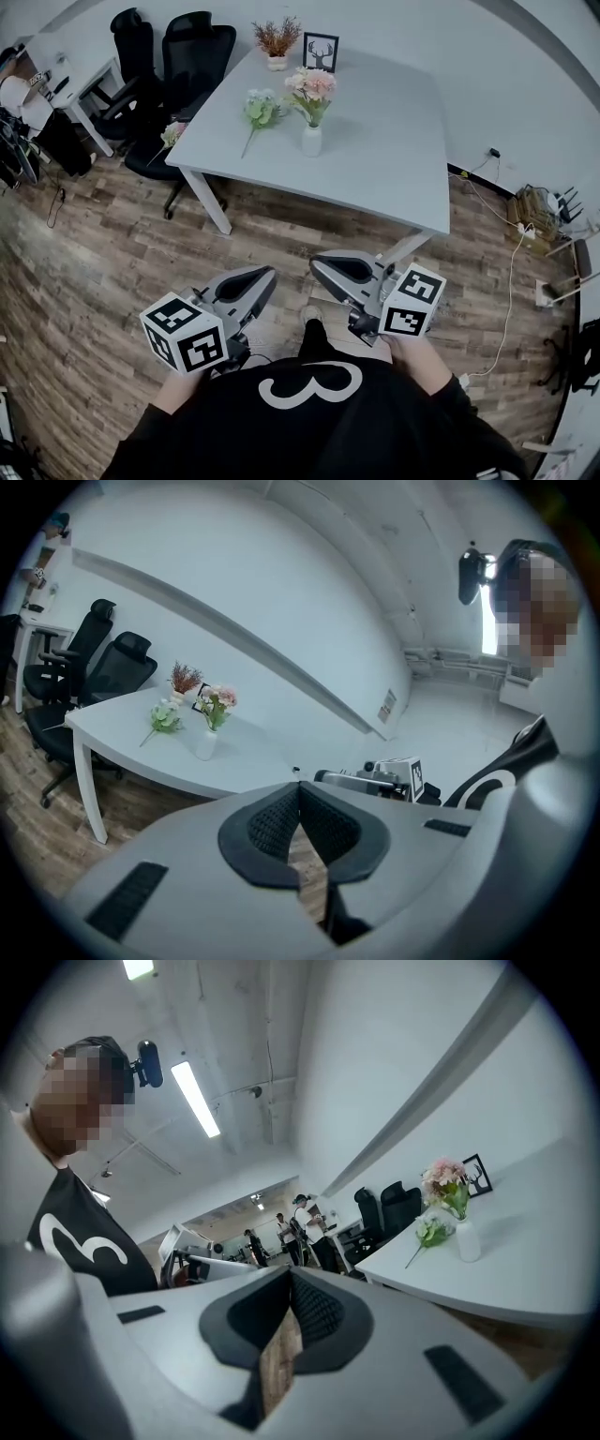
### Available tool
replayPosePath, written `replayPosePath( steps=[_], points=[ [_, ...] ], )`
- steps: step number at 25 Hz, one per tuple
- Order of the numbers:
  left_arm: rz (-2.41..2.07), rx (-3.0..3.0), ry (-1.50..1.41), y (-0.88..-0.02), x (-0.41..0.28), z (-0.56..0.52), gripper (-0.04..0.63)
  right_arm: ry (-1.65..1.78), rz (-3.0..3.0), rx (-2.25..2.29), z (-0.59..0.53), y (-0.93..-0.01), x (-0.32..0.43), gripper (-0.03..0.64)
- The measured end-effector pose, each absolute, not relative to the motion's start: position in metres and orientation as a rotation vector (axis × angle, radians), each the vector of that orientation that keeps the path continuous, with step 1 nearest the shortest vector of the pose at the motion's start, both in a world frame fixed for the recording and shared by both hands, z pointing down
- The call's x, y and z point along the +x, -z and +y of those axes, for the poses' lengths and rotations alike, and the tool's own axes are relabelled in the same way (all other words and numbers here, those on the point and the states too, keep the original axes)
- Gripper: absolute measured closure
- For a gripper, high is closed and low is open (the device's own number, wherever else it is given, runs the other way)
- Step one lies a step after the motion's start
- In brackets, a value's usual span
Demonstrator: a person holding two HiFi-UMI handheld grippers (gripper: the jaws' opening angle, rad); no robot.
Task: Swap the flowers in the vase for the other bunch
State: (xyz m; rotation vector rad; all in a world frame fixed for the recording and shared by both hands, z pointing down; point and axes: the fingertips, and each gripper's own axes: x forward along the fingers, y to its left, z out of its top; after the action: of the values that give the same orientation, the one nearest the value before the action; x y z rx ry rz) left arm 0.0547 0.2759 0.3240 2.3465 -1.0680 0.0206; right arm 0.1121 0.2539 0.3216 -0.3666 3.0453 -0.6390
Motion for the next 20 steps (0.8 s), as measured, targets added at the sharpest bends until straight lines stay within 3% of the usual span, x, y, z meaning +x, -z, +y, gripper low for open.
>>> replayPosePath(
  steps=[12, 20],
  points=[
    [-1.132, 2.311, -0.022, -0.326, 0.071, 0.116, 0.584, 0.616, 3.062, -0.287, 0.093, -0.318, 0.126, 0.607],
    [-1.139, 2.315, -0.008, -0.321, 0.082, 0.082, 0.584, 0.579, 3.04, -0.35, 0.05, -0.31, 0.138, 0.606]
  ],
)
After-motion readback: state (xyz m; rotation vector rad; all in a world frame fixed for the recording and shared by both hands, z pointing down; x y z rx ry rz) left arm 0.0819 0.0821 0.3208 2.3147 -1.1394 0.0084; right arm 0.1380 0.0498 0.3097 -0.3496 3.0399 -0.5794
